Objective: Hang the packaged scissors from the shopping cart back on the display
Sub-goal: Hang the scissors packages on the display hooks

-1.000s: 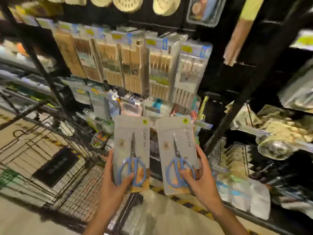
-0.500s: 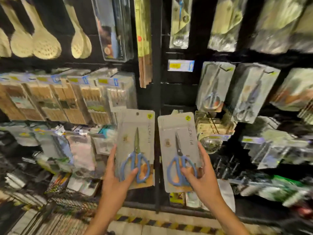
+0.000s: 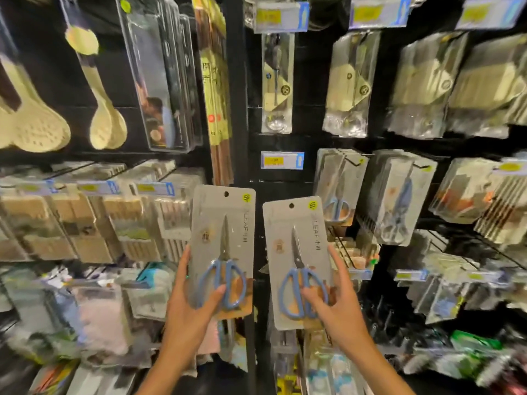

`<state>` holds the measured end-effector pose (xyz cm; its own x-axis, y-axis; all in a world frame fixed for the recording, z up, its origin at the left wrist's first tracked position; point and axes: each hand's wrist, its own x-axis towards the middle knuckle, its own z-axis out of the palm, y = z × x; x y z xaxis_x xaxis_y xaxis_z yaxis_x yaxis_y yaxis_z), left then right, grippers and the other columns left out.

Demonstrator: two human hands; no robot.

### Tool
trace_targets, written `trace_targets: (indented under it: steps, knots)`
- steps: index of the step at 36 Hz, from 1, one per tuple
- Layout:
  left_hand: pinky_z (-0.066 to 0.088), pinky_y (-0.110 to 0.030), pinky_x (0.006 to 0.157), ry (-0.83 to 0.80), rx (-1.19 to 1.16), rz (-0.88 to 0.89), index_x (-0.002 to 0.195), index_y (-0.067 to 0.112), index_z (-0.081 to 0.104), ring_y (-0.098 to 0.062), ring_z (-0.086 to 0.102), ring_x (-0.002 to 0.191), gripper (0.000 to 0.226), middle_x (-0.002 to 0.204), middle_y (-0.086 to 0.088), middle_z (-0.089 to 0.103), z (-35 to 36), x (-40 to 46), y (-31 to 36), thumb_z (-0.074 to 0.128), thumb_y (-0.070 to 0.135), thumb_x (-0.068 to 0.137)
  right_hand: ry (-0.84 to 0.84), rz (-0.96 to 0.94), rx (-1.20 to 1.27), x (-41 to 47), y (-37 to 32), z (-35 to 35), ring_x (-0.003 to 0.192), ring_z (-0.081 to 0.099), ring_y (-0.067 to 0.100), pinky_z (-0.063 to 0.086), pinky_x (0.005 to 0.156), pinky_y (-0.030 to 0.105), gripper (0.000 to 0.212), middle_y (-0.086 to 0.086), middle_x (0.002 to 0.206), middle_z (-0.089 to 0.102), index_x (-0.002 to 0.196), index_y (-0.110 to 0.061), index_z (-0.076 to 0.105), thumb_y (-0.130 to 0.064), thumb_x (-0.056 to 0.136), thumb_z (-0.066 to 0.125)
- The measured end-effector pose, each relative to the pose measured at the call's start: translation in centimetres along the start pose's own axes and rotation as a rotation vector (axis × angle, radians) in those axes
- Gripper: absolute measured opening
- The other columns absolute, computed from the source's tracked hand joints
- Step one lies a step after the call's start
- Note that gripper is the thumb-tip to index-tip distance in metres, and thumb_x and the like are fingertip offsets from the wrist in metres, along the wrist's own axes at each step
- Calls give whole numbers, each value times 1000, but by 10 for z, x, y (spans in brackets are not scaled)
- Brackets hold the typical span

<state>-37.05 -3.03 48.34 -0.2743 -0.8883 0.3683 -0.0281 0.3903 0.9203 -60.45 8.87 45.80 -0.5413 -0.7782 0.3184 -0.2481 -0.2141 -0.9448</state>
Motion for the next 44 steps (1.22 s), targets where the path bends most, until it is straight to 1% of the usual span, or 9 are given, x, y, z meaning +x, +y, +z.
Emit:
trace_targets:
  steps: [3, 7, 12, 15, 18, 24, 32, 39, 44]
  knots:
    - [18, -29, 115, 0, -19, 6, 152, 54, 20, 24, 20, 132, 92, 135, 60, 18, -2, 21, -5, 76, 30, 83, 22, 2, 13, 16, 4, 9, 129, 54, -2, 53, 100, 24, 88, -35, 144, 46, 147, -59, 28, -4, 92, 70]
    - [17, -27, 115, -14, -5, 60, 150, 59, 19, 32, 18, 128, 92, 142, 56, 17, -2, 44, -8, 76, 30, 84, 49, -14, 7, 34, 8, 18, 137, 50, 7, 52, 105, 40, 90, -26, 152, 42, 149, -57, 26, -5, 92, 71]
    - [24, -43, 121, -26, -3, 105, 149, 61, 20, -4, 25, 149, 94, 159, 31, 25, -3, 66, -13, 77, 28, 83, 82, -21, 25, 46, 15, 27, 136, 51, 6, 53, 104, 41, 89, -31, 147, 45, 152, -50, 27, -1, 91, 71]
    - [26, -48, 121, -21, -5, 109, 148, 62, 20, -6, 25, 150, 94, 159, 30, 24, -3, 73, -16, 78, 27, 82, 76, -20, 14, 54, 21, 27, 135, 52, 7, 52, 104, 37, 88, -30, 146, 47, 153, -46, 27, -1, 91, 71]
    - [25, -37, 119, -19, -17, 145, 148, 61, 21, 9, 25, 144, 93, 153, 42, 23, 0, 79, -15, 76, 26, 82, 74, -21, 5, 66, 25, 28, 129, 56, 3, 54, 100, 27, 88, -36, 140, 50, 153, -43, 26, -1, 91, 71]
    - [23, -32, 118, 17, -1, 143, 152, 55, 21, 10, 20, 146, 95, 155, 41, 21, 6, 88, -13, 76, 23, 82, 62, -27, 26, 88, 31, 33, 124, 60, 3, 56, 92, 20, 89, -30, 140, 53, 154, -42, 27, 0, 90, 72]
    - [21, -12, 108, 19, -2, 164, 154, 49, 20, 20, 17, 141, 94, 154, 43, 20, 14, 96, -7, 74, 25, 82, 54, -34, 49, 118, 39, 34, 136, 53, 19, 54, 102, 46, 89, -11, 155, 45, 148, -59, 28, -10, 90, 76]
    - [22, -8, 106, 20, 4, 183, 154, 48, 20, 24, 17, 139, 93, 149, 48, 21, 18, 98, -6, 74, 24, 82, 40, -67, 97, 131, 42, 32, 131, 58, 21, 57, 98, 45, 91, -4, 152, 50, 146, -59, 31, -5, 88, 76]
    - [24, -30, 119, 11, -20, 177, 154, 49, 21, 14, 20, 144, 94, 153, 43, 22, 19, 100, -7, 74, 23, 81, 25, -101, 106, 135, 41, 31, 132, 57, 23, 56, 99, 47, 91, -4, 155, 46, 147, -60, 30, -4, 89, 74]
